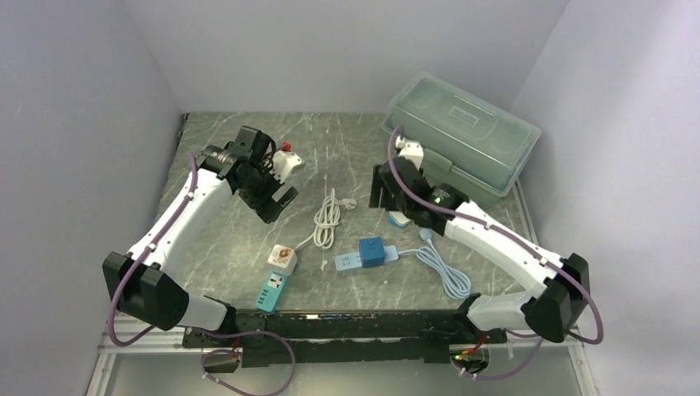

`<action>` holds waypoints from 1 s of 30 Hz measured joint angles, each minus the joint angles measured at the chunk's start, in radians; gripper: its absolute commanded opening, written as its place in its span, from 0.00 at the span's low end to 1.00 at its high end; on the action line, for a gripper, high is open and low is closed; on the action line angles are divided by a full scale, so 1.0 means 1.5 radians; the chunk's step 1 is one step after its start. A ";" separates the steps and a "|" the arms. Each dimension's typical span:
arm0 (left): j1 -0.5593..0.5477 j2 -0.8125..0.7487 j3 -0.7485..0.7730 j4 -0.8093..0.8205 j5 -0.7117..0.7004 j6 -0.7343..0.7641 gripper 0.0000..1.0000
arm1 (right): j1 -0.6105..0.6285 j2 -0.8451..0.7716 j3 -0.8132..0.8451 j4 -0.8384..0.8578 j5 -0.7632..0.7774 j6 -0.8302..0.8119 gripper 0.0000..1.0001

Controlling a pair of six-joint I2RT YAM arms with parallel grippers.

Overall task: Insert the plug
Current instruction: Insert the plug into the socket, then pick up the plug from the center of the board.

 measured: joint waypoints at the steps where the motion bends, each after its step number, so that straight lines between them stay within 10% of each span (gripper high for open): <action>1: 0.000 0.001 0.001 0.000 0.000 0.000 1.00 | -0.023 0.010 0.018 0.006 0.001 -0.009 0.74; 13: 0.000 0.032 0.005 0.006 0.001 0.000 1.00 | -0.225 0.326 0.077 0.089 0.016 -0.105 0.80; 30: 0.000 0.053 0.013 0.010 -0.005 0.014 1.00 | -0.255 0.447 0.122 0.167 -0.077 -0.127 0.70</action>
